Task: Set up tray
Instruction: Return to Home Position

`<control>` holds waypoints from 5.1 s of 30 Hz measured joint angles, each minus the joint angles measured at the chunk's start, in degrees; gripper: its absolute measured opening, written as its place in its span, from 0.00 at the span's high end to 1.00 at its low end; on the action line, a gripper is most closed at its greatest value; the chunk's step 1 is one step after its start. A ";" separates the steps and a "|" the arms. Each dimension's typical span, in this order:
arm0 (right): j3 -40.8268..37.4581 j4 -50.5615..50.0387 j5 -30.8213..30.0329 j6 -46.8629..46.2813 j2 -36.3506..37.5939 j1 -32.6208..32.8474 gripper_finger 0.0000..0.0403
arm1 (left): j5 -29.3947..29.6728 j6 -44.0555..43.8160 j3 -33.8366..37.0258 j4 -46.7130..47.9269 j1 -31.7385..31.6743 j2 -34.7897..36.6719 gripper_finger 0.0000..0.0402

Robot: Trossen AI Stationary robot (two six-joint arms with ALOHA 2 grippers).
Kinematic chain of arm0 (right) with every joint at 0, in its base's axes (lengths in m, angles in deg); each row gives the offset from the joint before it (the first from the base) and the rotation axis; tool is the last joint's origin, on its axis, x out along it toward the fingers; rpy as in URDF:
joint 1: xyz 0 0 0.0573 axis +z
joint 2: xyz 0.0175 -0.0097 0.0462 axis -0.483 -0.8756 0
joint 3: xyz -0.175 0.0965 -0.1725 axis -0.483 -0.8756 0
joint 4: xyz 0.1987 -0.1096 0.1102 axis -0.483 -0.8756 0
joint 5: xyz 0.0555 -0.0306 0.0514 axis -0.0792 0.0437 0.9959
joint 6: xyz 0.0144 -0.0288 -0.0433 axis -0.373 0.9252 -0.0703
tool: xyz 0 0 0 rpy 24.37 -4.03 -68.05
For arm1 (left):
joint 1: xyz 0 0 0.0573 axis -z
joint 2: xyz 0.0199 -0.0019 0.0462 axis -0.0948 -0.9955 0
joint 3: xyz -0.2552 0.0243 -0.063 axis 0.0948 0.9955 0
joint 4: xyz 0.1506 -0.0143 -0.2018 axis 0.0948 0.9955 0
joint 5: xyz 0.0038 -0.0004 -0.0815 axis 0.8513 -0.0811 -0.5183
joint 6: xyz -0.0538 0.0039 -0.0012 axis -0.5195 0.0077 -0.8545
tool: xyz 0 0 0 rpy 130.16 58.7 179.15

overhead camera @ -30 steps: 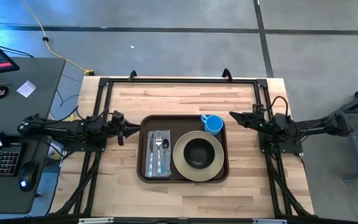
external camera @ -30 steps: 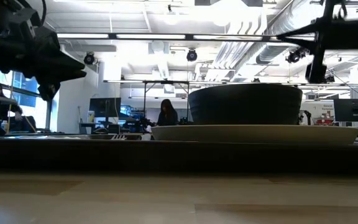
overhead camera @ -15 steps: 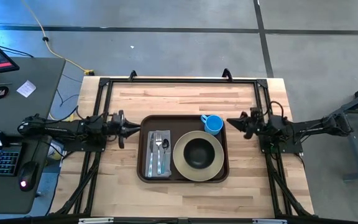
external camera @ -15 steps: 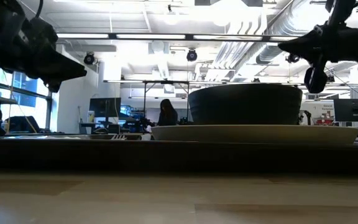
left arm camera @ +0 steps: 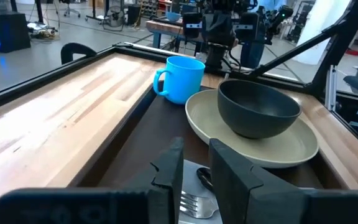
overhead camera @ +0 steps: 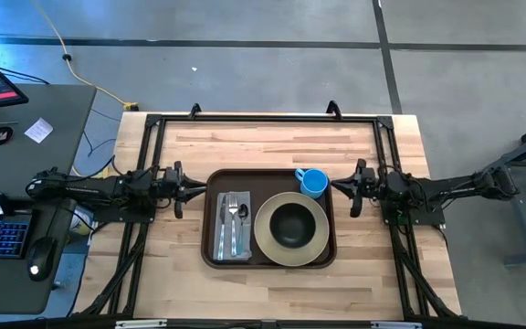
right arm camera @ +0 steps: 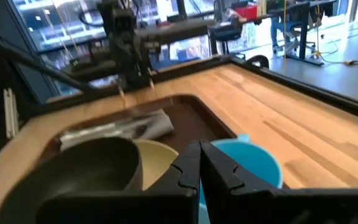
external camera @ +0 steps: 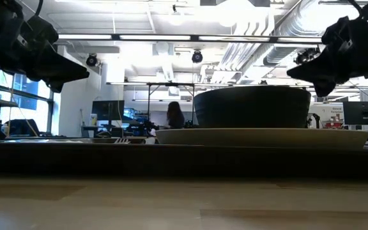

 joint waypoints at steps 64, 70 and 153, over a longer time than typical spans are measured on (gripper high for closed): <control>-0.09 -11.08 2.44 -0.71 19.57 0.37 1.00 | -0.24 -0.08 0.02 -0.03 0.00 2.01 0.72; -0.09 -11.09 2.43 -0.70 19.56 0.37 1.00 | -0.26 -0.09 0.02 -0.02 0.00 0.79 0.72; -0.09 -9.84 2.36 -0.70 19.41 0.35 1.00 | -0.22 -0.09 0.02 -0.04 1.14 -0.35 0.72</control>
